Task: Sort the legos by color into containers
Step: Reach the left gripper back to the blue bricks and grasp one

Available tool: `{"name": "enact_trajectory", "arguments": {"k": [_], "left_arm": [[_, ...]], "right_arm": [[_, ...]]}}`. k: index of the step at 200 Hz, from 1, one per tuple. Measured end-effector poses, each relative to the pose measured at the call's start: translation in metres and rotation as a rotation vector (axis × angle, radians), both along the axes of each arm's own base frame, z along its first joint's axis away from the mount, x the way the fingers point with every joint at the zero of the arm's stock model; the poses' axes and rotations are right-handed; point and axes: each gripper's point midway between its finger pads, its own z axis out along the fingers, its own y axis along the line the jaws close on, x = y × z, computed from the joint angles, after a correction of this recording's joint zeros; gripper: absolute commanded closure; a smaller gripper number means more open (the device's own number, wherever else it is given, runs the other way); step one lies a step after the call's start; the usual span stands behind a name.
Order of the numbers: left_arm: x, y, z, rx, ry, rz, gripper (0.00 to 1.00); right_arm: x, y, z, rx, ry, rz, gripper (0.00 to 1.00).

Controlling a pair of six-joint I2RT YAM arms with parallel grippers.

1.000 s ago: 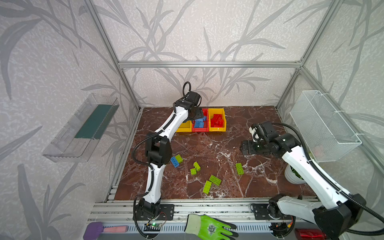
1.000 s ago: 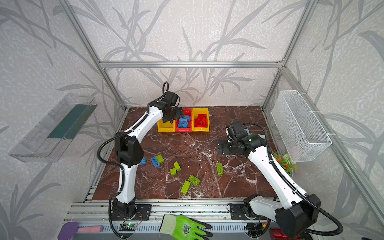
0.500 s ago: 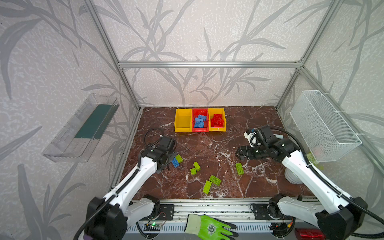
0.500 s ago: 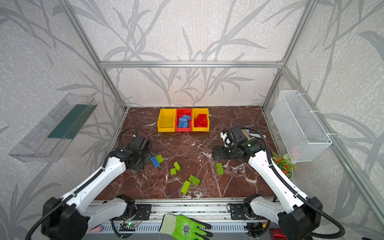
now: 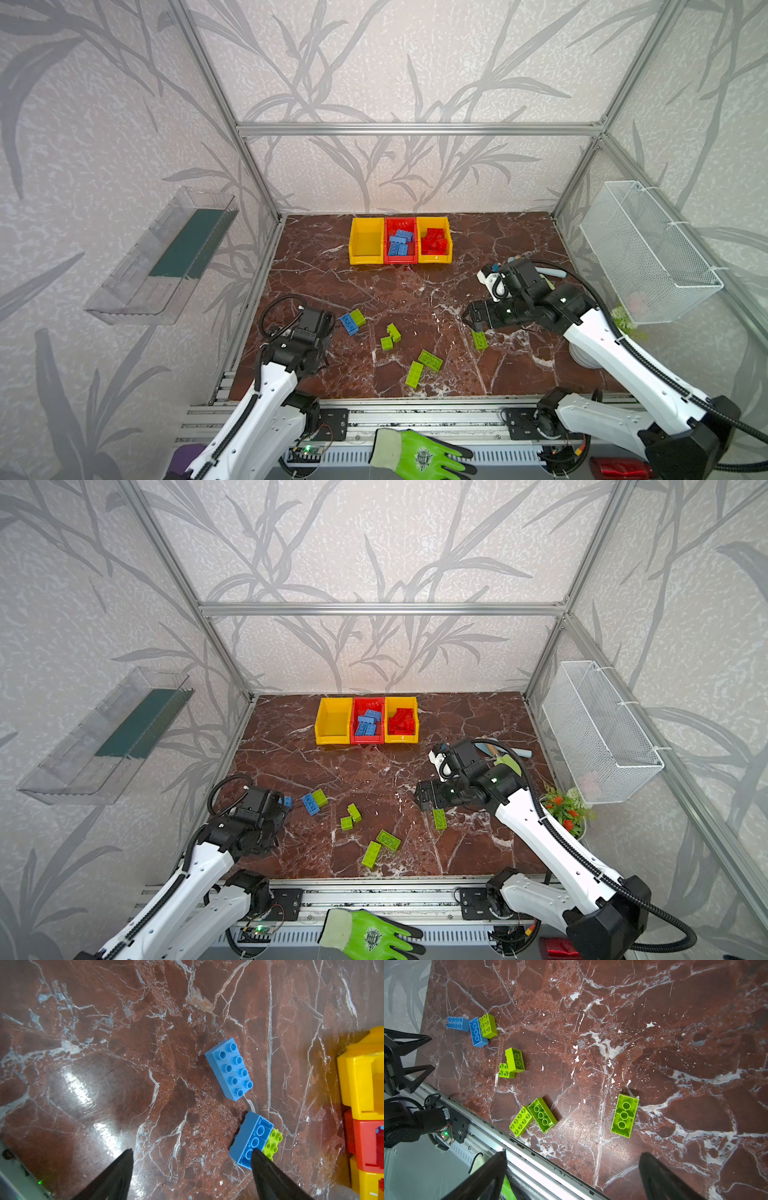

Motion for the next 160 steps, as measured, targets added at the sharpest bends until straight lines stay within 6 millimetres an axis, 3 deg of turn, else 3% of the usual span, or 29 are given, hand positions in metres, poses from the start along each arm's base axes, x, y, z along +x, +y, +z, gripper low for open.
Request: {"name": "enact_trajectory", "arguments": {"k": [44, 98, 160], "left_arm": [[0.023, 0.007, -0.016, -0.051, 0.08, 0.04, 0.12], [0.07, 0.018, 0.001, -0.062, 0.079, 0.03, 0.13], [0.068, 0.014, -0.023, -0.119, 0.167, 0.037, 0.15]], "right_arm": [[0.002, -0.004, 0.002, -0.01, -0.013, -0.031, 0.01], [0.009, -0.005, -0.005, -0.031, -0.003, -0.06, 0.01], [0.027, 0.005, -0.013, -0.055, 0.023, -0.062, 0.01]]}}
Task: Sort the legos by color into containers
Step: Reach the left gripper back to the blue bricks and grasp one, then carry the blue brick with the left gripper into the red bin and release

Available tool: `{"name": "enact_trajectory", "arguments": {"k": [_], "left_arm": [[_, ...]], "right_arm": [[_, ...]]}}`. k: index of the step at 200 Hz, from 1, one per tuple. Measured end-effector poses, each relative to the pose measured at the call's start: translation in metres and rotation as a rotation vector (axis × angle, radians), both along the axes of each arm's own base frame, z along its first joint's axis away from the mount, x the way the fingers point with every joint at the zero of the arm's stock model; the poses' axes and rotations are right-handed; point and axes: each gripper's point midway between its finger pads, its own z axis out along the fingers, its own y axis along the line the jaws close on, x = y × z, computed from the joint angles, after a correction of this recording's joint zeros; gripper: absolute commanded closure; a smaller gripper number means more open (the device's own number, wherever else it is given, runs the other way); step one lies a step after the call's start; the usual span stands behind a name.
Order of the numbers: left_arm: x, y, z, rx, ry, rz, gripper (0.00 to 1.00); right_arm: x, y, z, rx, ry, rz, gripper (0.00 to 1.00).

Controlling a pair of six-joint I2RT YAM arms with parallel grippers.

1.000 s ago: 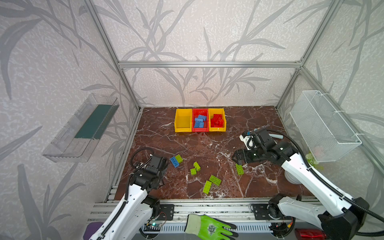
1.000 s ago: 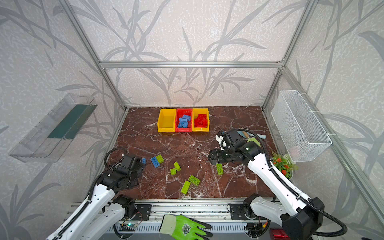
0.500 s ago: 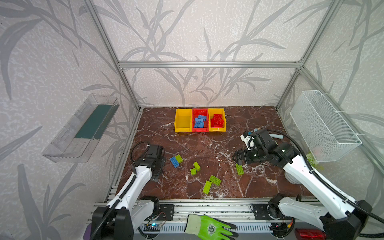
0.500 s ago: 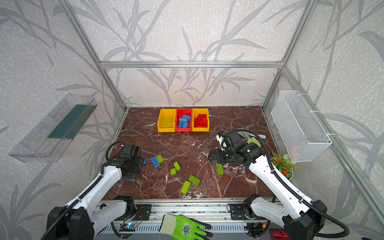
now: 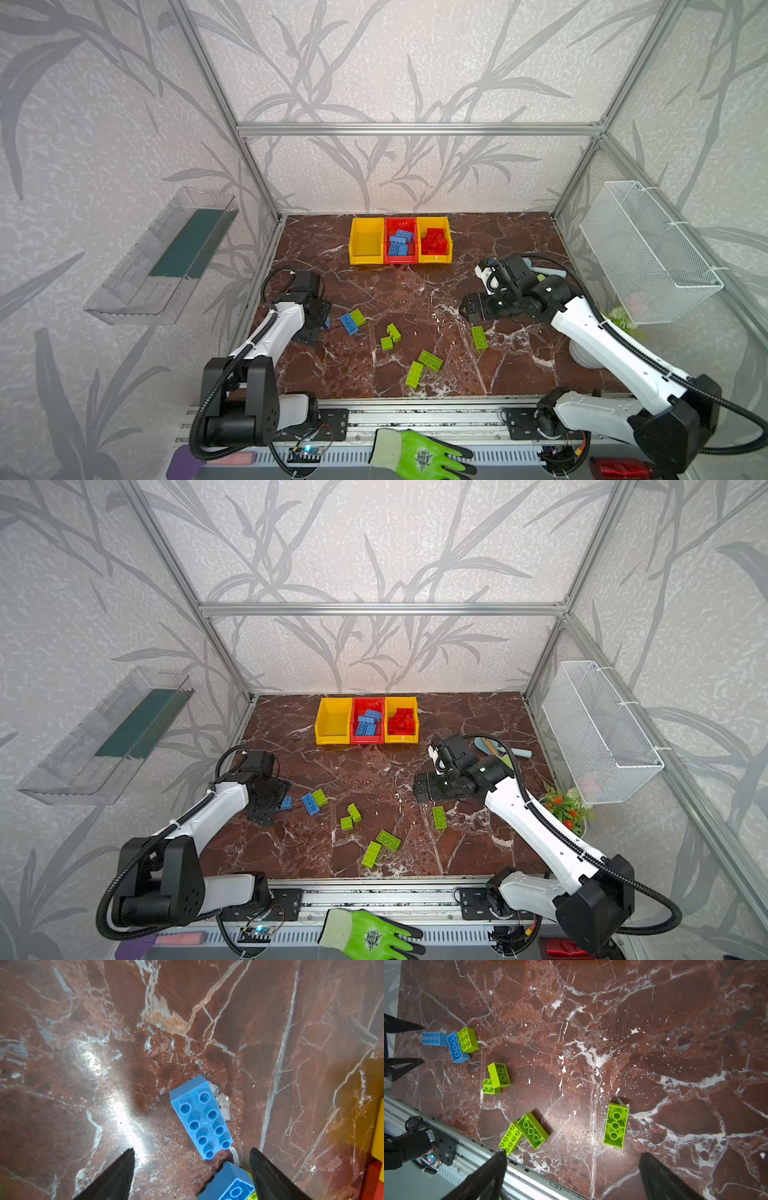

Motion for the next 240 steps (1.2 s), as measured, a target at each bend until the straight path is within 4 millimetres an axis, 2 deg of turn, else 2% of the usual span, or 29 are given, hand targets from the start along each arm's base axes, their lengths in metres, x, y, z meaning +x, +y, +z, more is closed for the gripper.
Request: {"name": "enact_trajectory", "arguments": {"k": [35, 73, 93, 108, 132, 146, 177, 193, 214, 240], "left_arm": [[-0.004, 0.0, -0.01, -0.023, 0.022, 0.026, 0.16], [-0.003, 0.004, -0.029, -0.04, 0.087, 0.054, 0.16], [0.006, 0.006, -0.029, -0.042, 0.086, 0.059, 0.17], [0.01, 0.007, -0.03, -0.043, 0.09, 0.061, 0.26], [0.01, 0.007, -0.032, -0.053, 0.096, 0.07, 0.6], [0.009, 0.007, -0.033, -0.055, 0.101, 0.067, 0.71], [0.008, 0.006, -0.031, -0.05, 0.116, 0.043, 0.8], [0.01, 0.005, -0.024, -0.038, 0.134, 0.009, 0.8], [0.039, -0.003, 0.003, -0.012, 0.097, -0.065, 0.81], [0.1, -0.027, 0.049, 0.032, -0.013, -0.192, 0.81]], "right_arm": [[0.011, 0.006, -0.001, -0.01, 0.002, 0.007, 0.01], [0.019, 0.011, -0.006, -0.029, 0.011, 0.027, 0.01], [0.022, 0.012, -0.006, -0.033, 0.009, 0.035, 0.01], [0.024, 0.011, -0.006, -0.035, 0.006, 0.036, 0.01], [0.027, 0.008, -0.004, -0.032, -0.001, 0.031, 0.01], [0.031, 0.004, -0.004, -0.032, -0.004, 0.02, 0.01], [0.037, -0.003, -0.003, -0.027, -0.009, 0.002, 0.01], [0.039, -0.005, -0.003, -0.025, -0.01, -0.007, 0.01], [0.041, -0.008, -0.003, -0.024, -0.012, -0.018, 0.0], [0.038, -0.012, -0.007, -0.027, -0.005, -0.027, 0.01]]}}
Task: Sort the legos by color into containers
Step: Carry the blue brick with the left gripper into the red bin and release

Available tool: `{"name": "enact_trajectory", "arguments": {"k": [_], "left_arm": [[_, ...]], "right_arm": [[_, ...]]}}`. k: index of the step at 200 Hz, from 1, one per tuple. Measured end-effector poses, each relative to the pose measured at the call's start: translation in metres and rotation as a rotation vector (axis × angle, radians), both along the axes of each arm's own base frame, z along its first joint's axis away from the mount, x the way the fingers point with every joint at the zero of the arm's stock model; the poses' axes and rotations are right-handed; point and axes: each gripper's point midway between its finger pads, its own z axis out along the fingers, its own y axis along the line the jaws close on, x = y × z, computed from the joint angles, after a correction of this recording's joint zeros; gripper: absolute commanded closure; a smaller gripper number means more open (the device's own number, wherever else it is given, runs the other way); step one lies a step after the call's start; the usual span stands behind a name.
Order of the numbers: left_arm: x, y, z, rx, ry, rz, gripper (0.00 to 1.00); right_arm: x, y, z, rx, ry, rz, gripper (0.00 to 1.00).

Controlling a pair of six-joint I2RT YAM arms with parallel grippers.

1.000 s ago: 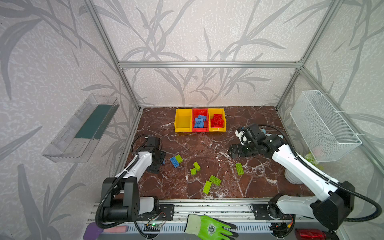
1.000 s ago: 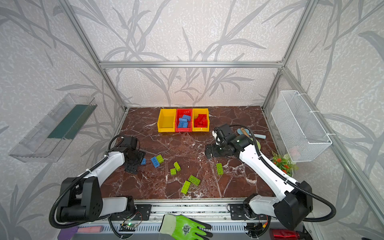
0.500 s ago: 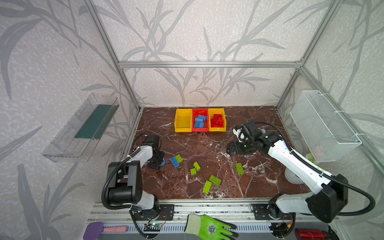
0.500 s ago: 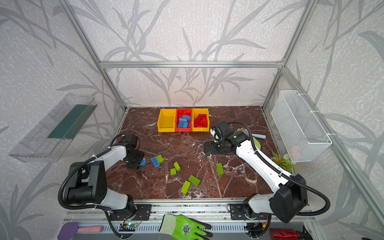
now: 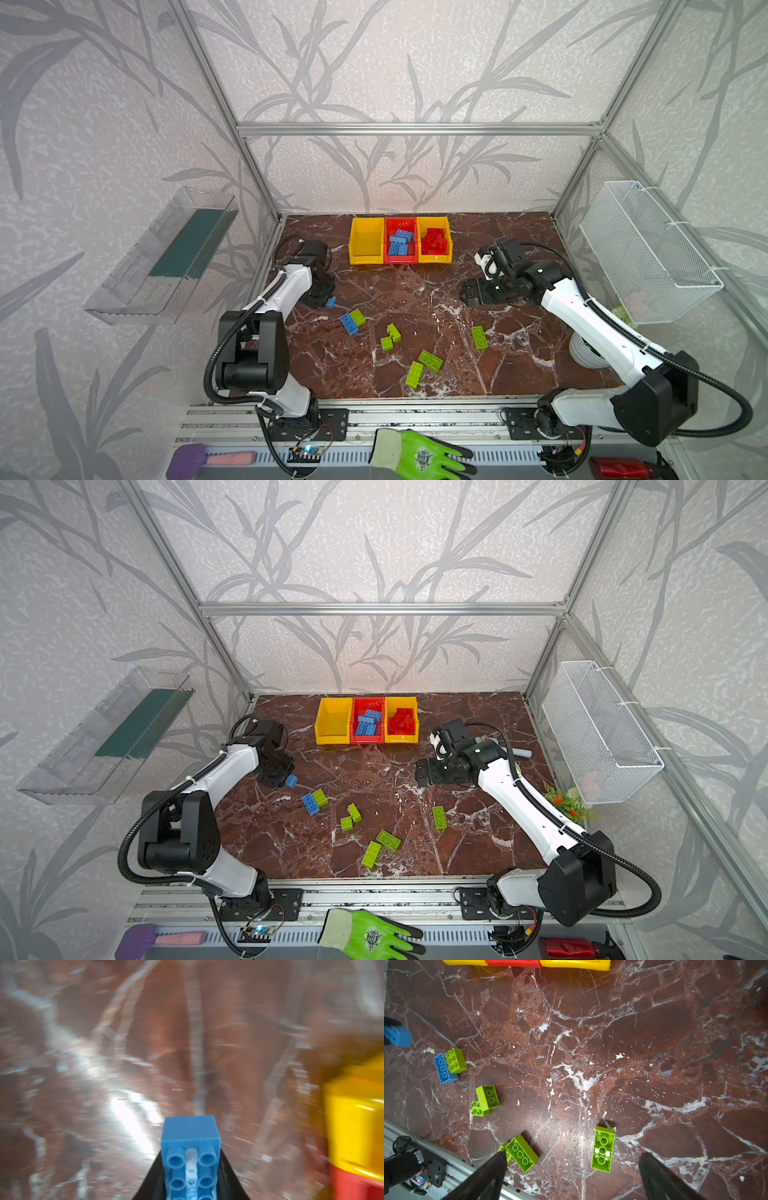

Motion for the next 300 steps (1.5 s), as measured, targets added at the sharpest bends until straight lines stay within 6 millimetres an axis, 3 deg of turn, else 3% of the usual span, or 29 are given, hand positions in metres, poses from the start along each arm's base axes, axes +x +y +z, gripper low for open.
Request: {"name": "enact_trajectory", "arguments": {"k": [28, 69, 94, 119, 172, 181, 198, 217, 267, 300], "left_arm": [[0.061, -0.047, 0.038, 0.028, -0.091, -0.163, 0.84], [0.14, -0.125, 0.071, 0.074, -0.182, -0.407, 0.83], [0.179, -0.164, 0.081, 0.086, -0.245, -0.514, 0.82], [0.202, -0.183, 0.073, 0.068, -0.277, -0.572, 0.8], [0.211, -0.197, 0.026, -0.011, -0.227, -0.6, 0.7], [0.213, -0.2, 0.022, -0.025, -0.229, -0.603, 0.63], [0.216, -0.205, 0.02, -0.048, -0.24, -0.602, 0.35], [0.221, -0.21, 0.021, -0.072, -0.26, -0.601, 0.21], [0.222, -0.211, 0.032, -0.075, -0.284, -0.606, 0.2], [0.19, -0.194, 0.044, -0.041, -0.234, -0.593, 0.21]], "right_arm": [[-0.003, -0.005, 0.0, 0.001, -0.002, -0.015, 0.0], [-0.006, -0.017, 0.011, 0.0, -0.04, -0.062, 0.01], [-0.01, -0.028, 0.017, -0.014, -0.054, -0.092, 0.01], [-0.015, -0.038, 0.021, -0.034, -0.058, -0.124, 0.01], [-0.026, -0.059, 0.025, -0.085, -0.062, -0.18, 0.01], [-0.027, -0.062, 0.025, -0.092, -0.061, -0.186, 0.01], [-0.03, -0.066, 0.025, -0.105, -0.055, -0.197, 0.01], [-0.032, -0.07, 0.025, -0.116, -0.051, -0.209, 0.01], [-0.035, -0.072, 0.025, -0.115, -0.045, -0.219, 0.01], [-0.038, -0.067, 0.027, -0.087, -0.042, -0.206, 0.01]]}}
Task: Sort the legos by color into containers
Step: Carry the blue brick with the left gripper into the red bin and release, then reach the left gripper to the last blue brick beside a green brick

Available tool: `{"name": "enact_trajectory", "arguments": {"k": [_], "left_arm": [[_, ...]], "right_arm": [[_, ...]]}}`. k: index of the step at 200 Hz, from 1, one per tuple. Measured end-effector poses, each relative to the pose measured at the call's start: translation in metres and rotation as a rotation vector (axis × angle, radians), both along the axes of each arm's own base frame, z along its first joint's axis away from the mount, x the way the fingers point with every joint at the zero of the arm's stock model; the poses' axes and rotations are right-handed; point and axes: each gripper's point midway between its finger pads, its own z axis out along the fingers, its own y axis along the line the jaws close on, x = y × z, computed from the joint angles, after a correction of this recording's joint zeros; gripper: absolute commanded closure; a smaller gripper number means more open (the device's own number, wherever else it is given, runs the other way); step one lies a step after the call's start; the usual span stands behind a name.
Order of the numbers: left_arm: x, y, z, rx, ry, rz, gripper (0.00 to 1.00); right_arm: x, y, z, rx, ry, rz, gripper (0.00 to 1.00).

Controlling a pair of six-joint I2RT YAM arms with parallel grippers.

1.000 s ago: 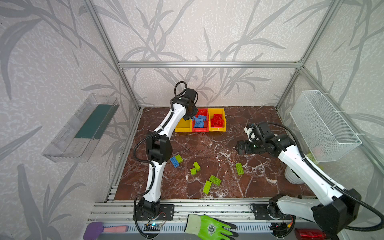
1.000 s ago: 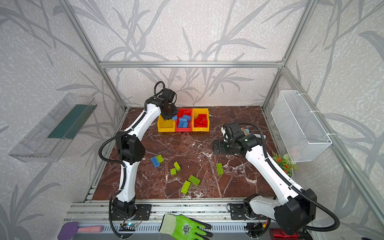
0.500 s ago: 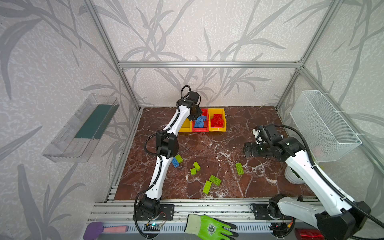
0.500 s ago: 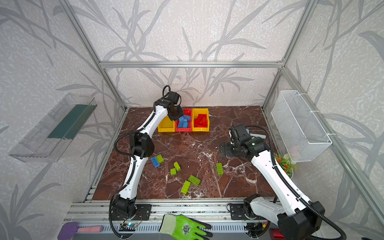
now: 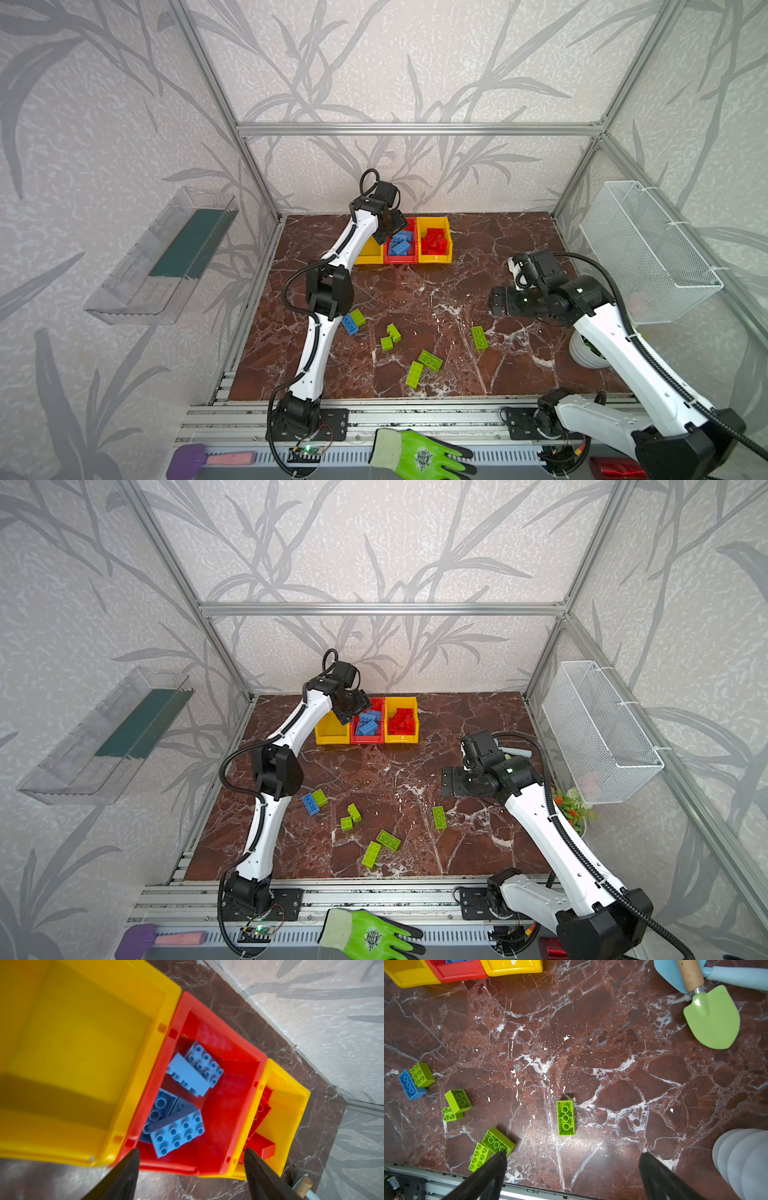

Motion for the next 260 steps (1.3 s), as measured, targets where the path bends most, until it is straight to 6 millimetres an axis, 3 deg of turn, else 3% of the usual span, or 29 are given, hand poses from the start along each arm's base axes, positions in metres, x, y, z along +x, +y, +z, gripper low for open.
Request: {"name": "enact_trajectory", "arguments": {"k": [29, 54, 81, 105, 135, 161, 184, 260], "left_arm": [[-0.059, 0.033, 0.021, 0.06, 0.011, 0.038, 0.21], [-0.126, 0.068, 0.032, 0.098, 0.01, 0.098, 0.21], [-0.208, 0.106, 0.014, 0.132, 0.052, 0.18, 0.22], [-0.282, 0.135, -0.018, 0.154, 0.125, 0.243, 0.22], [-0.344, 0.154, -0.04, 0.141, 0.164, 0.304, 0.22], [-0.37, 0.161, -0.05, 0.11, 0.161, 0.343, 0.22], [-0.381, 0.162, -0.058, 0.1, 0.175, 0.353, 0.22], [-0.368, 0.145, -0.092, 0.172, 0.309, 0.283, 0.22]], "right_arm": [[-0.007, 0.006, 0.0, 0.044, 0.0, 0.023, 0.0], [-0.017, 0.011, -0.008, 0.081, 0.023, 0.05, 0.0], [-0.029, 0.017, -0.017, 0.113, 0.043, 0.082, 0.0], [-0.039, 0.023, -0.021, 0.139, 0.048, 0.116, 0.0], [-0.048, 0.035, -0.021, 0.164, 0.041, 0.172, 0.0], [-0.055, 0.043, -0.018, 0.174, 0.027, 0.214, 0.0], [-0.063, 0.045, -0.017, 0.184, 0.017, 0.232, 0.0], [-0.078, 0.032, -0.005, 0.206, -0.038, 0.178, 0.0]]}}
